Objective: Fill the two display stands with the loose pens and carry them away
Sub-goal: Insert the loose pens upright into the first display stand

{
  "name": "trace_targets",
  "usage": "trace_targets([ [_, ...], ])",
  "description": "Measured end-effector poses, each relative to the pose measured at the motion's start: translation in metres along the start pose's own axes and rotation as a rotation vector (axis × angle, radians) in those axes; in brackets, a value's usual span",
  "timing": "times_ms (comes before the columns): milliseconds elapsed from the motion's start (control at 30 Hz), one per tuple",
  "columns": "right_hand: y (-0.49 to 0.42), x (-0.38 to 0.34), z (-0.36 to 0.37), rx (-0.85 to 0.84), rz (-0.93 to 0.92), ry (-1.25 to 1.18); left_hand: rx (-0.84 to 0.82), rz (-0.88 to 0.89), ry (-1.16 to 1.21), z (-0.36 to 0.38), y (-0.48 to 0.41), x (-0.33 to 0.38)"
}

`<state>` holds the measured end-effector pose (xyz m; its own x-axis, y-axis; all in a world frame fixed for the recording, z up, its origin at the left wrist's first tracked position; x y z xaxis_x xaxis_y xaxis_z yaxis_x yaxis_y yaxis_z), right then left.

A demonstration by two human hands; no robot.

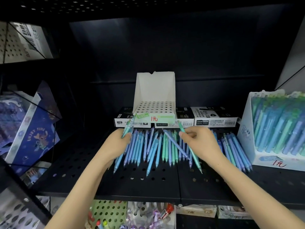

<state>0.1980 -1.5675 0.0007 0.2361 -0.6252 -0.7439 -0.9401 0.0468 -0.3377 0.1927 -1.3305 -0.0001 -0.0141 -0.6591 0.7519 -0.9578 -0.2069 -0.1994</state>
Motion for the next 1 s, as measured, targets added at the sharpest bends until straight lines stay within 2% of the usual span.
trace_targets([
  [133,0.001,-0.003,-0.025,0.034,0.034,-0.196,-0.026,-0.009,0.238,0.000,0.007,0.022],
  [233,0.006,-0.001,-0.052,0.112,0.047,-0.320,-0.165,-0.024,0.517,0.010,0.012,0.050],
  [333,0.016,0.009,-0.088,0.253,0.017,-0.399,-0.291,0.018,0.666,0.027,0.016,0.076],
  [433,0.028,0.024,-0.126,0.498,-0.020,-0.433,-0.401,0.051,0.822,0.049,0.021,0.105],
  [533,0.041,0.039,-0.163,0.770,-0.048,-0.290,-0.492,0.056,0.988,0.075,0.024,0.135],
  [667,0.049,0.064,-0.193,0.951,-0.042,-0.001,-0.584,0.022,1.124,0.109,0.030,0.169],
  [767,0.048,0.081,-0.201,0.997,-0.047,0.136,-0.627,0.011,1.146,0.130,0.033,0.186],
  [900,0.046,0.088,-0.199,0.947,-0.074,0.312,-0.669,-0.005,1.149,0.149,0.038,0.195],
  [1000,0.045,0.092,-0.200,0.908,-0.038,0.342,-0.696,-0.001,1.125,0.156,0.040,0.194],
])
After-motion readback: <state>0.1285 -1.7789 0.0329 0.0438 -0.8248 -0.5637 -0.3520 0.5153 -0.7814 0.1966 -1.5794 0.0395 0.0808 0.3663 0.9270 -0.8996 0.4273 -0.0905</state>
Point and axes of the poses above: each hand's wrist, its own y-axis away from the middle knuckle, its own z-axis out of the palm, x = y × z, the point moved 1 cm from there along -y, towards the middle knuckle, and after that the axes turned 5 degrees about x, right-handed, at the moved point
